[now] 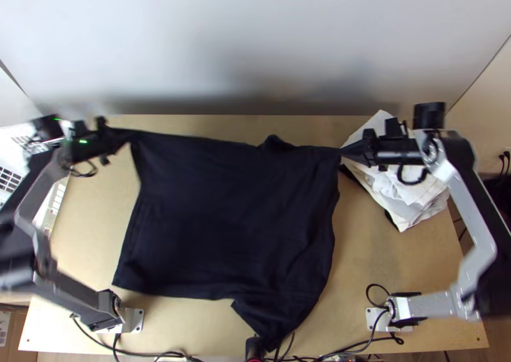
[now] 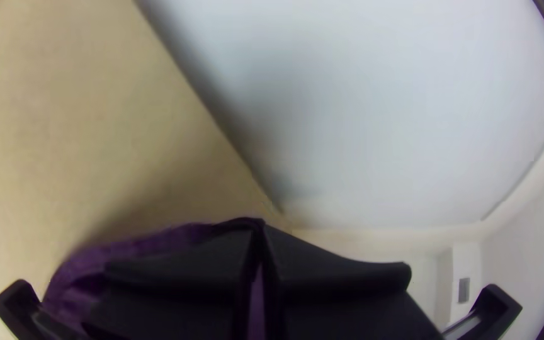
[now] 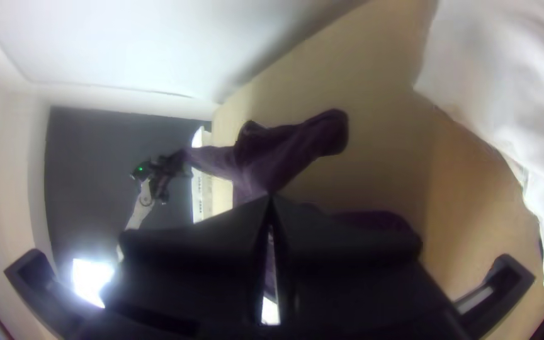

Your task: Fold the t-shirt

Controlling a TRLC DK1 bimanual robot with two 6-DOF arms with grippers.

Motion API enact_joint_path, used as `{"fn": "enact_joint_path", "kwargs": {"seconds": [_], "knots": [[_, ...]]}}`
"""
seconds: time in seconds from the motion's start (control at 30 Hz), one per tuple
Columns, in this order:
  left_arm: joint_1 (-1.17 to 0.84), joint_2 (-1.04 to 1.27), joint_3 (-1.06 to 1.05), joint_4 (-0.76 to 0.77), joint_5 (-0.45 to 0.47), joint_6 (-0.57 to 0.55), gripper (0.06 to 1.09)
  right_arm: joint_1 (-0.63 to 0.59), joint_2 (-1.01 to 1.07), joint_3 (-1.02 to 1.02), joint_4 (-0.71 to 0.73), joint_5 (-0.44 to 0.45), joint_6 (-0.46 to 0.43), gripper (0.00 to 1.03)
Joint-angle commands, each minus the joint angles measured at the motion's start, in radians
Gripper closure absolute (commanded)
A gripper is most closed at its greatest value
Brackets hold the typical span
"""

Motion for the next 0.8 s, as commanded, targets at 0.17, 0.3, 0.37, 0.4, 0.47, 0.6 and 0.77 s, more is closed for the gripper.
{"fn": "enact_joint_path", "kwargs": {"seconds": [0.17,0.3,0.37,0.4,0.47,0.6,0.77], "knots": [[-0.052,0.51,0.359,-0.111,-0.221,0.099,1.05,-0.017,0.314,0.104,0.096,0.067,-0.012,1.0],[-0.054,0.588,0.493,-0.151,-0.228,0.104,1.05,0.028,0.353,0.117,0.144,0.13,0.001,1.0],[-0.057,0.632,0.568,-0.175,-0.237,0.104,1.05,0.047,0.376,0.13,0.164,0.157,0.004,1.0],[-0.058,0.658,0.611,-0.189,-0.242,0.104,1.05,0.055,0.389,0.139,0.176,0.18,0.005,1.0],[-0.06,0.711,0.701,-0.226,-0.247,0.102,1.05,0.066,0.416,0.166,0.196,0.217,0.01,1.0],[-0.064,0.795,0.859,-0.28,-0.264,0.102,1.05,0.072,0.482,0.249,0.204,0.257,0.034,1.0],[-0.068,0.87,1.002,-0.327,-0.288,0.104,1.05,0.081,0.548,0.327,0.202,0.301,0.039,1.0]]}}
